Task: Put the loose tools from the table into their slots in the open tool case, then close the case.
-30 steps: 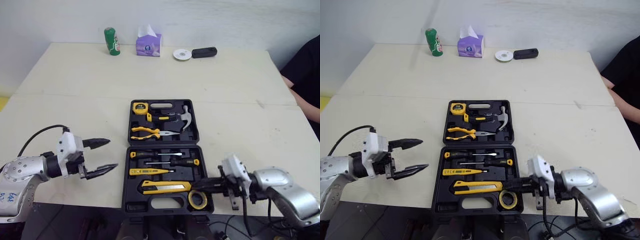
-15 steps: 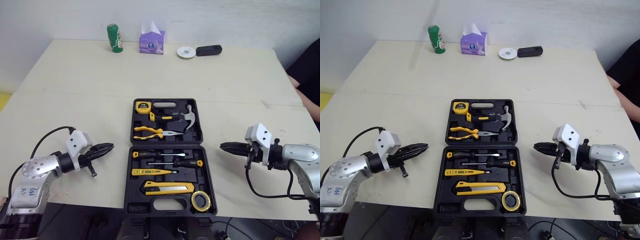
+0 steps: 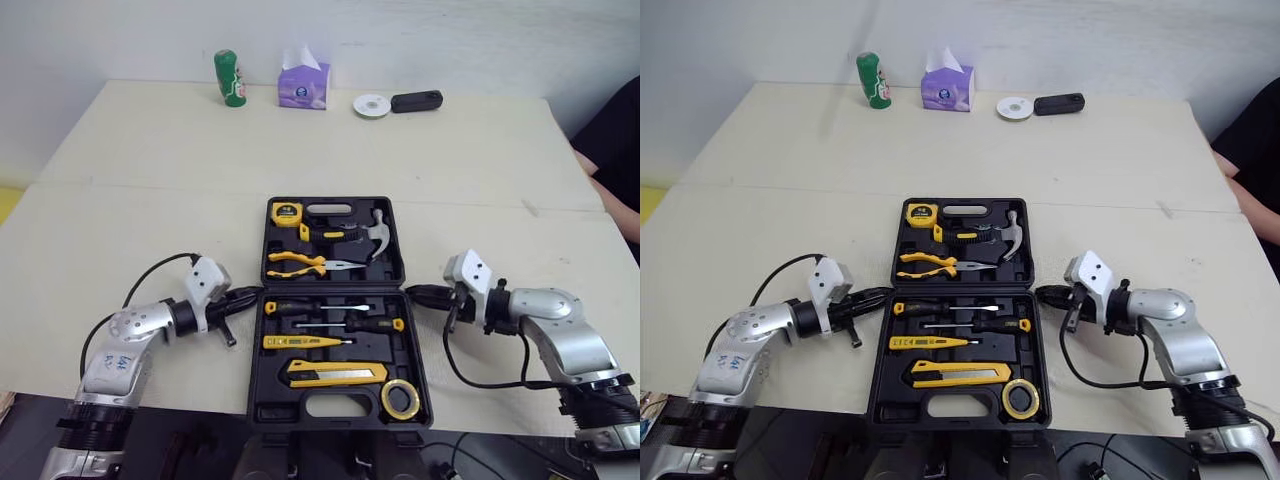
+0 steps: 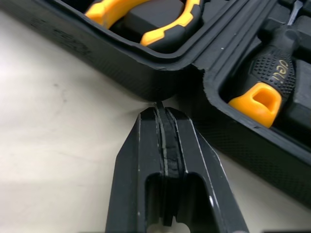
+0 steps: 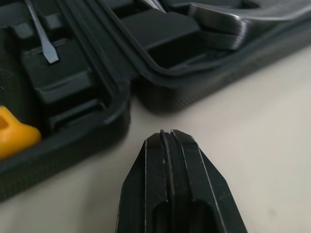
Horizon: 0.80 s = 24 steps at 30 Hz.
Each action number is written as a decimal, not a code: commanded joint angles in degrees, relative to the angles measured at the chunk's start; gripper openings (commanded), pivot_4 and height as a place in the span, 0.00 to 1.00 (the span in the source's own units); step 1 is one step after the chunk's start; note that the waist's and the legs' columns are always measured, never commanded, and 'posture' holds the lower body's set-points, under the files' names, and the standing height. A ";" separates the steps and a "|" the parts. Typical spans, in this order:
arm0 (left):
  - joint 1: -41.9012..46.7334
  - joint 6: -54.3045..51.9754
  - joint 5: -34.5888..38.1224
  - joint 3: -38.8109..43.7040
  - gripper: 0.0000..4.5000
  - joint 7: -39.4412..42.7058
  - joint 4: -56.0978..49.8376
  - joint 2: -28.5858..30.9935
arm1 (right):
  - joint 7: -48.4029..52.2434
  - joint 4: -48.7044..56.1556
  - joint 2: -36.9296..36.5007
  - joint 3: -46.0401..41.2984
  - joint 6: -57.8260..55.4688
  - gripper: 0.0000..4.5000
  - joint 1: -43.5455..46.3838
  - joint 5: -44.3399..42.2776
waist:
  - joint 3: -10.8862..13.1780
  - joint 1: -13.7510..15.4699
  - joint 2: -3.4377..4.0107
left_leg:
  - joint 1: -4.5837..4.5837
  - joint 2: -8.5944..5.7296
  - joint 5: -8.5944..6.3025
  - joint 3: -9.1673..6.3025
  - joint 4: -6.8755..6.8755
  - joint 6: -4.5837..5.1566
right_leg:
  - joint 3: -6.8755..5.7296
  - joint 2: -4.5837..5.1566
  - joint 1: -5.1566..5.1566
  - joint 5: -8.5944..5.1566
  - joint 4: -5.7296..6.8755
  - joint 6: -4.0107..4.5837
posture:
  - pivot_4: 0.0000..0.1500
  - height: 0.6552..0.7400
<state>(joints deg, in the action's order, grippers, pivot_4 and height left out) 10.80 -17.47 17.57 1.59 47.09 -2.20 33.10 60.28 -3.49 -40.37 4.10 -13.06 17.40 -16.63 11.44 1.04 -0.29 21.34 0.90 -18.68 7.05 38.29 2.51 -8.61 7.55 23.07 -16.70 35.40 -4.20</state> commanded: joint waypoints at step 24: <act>15.30 -5.96 -4.52 -4.64 0.03 -2.96 8.12 -6.08 | -1.99 -7.45 3.20 -0.45 5.06 0.00 8.45 4.76 | 0.01 0.09 -0.01 | 0.11 -0.02 0.06 -0.07 0.29 0.06 | -0.14 -0.02 -0.03 0.01 0.13 -0.02 | 1.00 1.00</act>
<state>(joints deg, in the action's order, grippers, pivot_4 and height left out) 25.01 -23.65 13.12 -1.06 43.09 7.57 27.73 57.34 -11.87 -37.40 3.71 -9.97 24.36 -11.68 11.44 1.13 -0.30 21.47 0.87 -18.62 6.98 38.61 2.57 -8.74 7.54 23.04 -16.69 35.52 -4.23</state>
